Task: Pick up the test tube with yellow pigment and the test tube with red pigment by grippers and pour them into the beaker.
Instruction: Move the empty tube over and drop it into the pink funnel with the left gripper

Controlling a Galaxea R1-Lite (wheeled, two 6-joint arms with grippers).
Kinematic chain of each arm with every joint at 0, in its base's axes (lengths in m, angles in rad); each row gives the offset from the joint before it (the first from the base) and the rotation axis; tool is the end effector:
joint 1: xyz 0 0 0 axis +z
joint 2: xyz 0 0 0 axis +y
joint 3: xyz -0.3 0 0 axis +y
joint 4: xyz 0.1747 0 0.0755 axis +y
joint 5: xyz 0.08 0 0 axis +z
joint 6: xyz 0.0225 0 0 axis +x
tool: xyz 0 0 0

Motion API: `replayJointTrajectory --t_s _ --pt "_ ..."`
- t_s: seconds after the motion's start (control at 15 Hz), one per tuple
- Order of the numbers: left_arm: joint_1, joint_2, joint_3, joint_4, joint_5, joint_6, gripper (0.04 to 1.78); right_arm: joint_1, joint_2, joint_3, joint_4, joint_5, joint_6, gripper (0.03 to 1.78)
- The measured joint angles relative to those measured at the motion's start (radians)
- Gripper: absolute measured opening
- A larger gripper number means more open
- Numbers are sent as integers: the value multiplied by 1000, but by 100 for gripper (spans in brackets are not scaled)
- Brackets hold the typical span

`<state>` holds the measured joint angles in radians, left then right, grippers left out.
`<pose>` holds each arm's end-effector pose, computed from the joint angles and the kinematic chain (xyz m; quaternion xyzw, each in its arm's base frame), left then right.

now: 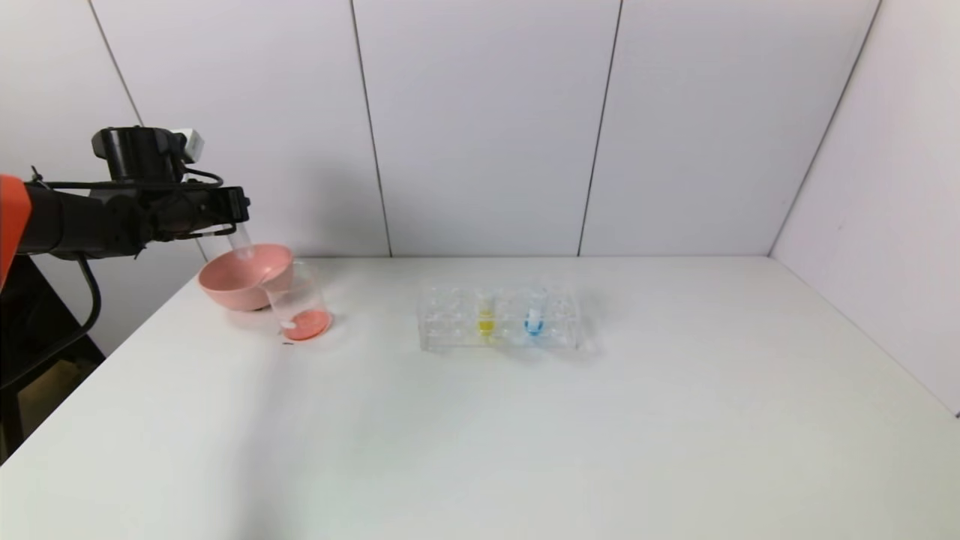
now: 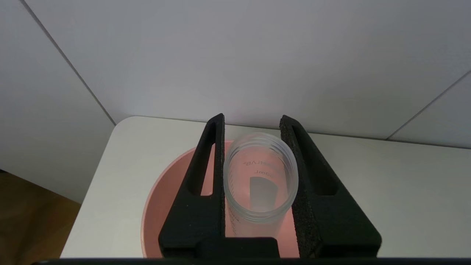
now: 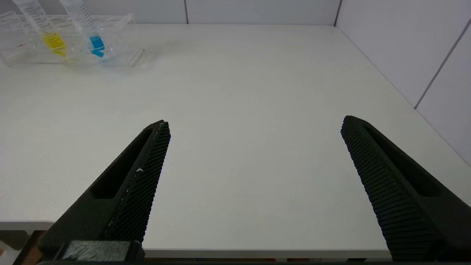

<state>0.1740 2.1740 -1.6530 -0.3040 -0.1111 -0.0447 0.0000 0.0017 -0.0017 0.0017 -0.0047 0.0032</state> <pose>0.4527 0.0770 0.2035 -0.0376 0.1065 0.0336 0.9930 -0.0228 -0.0001 0.0758 0.0016 0.0008 -0.0024 1.0000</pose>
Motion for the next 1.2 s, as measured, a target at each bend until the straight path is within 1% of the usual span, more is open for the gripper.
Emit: replayJointTrajectory --t_s 0.2,0.4,0.73,1.0,1.2 --pt "20 42 12 -70 -1 6 52 0 0 0 0 0 0 170" --pt "26 76 14 -80 0 6 52 0 0 0 0 0 0 170" --pt "45 122 11 -82 27 21 52 0 0 0 0 0 0 170" --pt "48 153 16 -161 27 21 52 0 0 0 0 0 0 170" --pt "50 161 11 -155 27 18 52 0 0 0 0 0 0 170"
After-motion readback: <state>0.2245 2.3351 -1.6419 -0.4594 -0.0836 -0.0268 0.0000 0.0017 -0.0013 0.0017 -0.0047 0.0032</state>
